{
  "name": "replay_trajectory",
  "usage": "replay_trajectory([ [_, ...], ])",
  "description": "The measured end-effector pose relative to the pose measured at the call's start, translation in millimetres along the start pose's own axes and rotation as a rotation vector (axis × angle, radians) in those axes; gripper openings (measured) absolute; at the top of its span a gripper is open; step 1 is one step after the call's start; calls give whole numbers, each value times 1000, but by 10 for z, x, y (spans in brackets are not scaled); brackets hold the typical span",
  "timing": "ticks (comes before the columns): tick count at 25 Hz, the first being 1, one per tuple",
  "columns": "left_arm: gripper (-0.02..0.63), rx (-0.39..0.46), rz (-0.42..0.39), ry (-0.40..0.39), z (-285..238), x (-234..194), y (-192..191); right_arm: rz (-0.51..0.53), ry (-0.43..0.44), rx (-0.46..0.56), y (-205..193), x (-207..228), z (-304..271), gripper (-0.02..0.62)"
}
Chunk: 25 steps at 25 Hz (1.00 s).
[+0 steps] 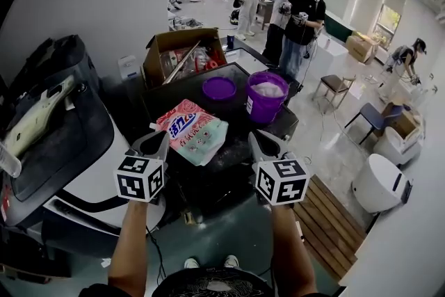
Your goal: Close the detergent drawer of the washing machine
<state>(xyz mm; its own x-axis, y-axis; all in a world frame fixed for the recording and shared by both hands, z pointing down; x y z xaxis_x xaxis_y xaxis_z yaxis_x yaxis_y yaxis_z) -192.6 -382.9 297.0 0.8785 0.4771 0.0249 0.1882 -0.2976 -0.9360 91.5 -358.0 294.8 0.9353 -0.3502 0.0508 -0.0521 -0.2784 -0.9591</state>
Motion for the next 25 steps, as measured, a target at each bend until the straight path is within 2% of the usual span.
replay_trajectory([
  [11,0,3,-8,-43,-16,7,-52,26,-58,8,10,-80,111,25],
  [25,0,-1,3,-38,41,36,-104,40,-56,11,-3,-106,164,25],
])
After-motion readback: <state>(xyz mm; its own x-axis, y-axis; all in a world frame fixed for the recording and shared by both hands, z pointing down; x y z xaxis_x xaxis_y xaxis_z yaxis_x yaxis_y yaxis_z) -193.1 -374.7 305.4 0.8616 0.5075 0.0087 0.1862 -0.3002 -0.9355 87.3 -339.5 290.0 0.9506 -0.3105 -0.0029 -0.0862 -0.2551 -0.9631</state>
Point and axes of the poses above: the fingertips, and each gripper's own axes: z backward along the fingers, x to its right, y out of its top, the point moved 8 cm from there along z, backward along the fingers, and after that the axes turned 7 degrees about -x, right-handed, at the moved point
